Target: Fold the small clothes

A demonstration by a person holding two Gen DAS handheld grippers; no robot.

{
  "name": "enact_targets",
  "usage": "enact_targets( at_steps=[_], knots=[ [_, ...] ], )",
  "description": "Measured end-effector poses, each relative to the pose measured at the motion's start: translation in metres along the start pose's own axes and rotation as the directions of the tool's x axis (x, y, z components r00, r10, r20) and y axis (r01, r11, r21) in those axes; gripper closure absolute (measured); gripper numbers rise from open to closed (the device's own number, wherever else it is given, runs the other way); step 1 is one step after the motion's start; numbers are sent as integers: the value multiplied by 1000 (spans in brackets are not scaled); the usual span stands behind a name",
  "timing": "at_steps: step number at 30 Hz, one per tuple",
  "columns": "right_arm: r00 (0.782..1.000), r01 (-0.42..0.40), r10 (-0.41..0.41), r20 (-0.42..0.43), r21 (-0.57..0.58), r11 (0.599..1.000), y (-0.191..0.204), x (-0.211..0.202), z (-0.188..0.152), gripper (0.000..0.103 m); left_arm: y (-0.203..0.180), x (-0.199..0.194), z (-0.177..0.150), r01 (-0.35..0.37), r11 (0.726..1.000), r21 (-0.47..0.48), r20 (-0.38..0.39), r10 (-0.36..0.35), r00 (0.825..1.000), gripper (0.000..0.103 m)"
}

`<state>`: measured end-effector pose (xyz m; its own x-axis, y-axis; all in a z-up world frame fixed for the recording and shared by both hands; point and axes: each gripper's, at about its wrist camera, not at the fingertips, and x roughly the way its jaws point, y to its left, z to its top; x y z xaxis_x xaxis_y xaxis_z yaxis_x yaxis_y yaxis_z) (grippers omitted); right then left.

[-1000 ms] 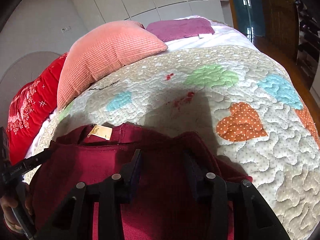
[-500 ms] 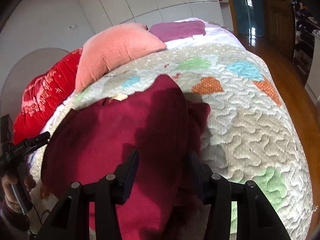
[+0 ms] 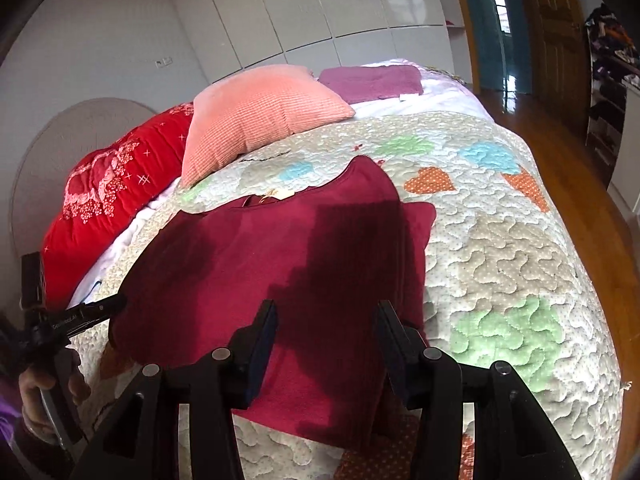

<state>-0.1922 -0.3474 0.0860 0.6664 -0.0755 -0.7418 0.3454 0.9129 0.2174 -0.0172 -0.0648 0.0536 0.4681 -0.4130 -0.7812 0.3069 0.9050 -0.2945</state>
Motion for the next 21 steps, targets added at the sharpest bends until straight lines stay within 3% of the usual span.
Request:
enact_targets(
  at_steps=[3,7,13,21],
  knots=[
    [995,44,-45,-88,-10,999,2,24,-13,55,1,7,-5,-21,999,24,-10,21,1000,21],
    [993,59,-58,-104,-2,998,4,25,-13,55,8,14,-9,-18,999,45,1,18,1000,21],
    [998,21,-21,-65,12,1000,25,15,-1,54,20,21,-8,51,999,10,10,-51,999,21],
    [994,-69,65,-83,-48,996,96,69,22,51,38,22,-7,172,982,-79,-4,-173,985,21]
  ],
)
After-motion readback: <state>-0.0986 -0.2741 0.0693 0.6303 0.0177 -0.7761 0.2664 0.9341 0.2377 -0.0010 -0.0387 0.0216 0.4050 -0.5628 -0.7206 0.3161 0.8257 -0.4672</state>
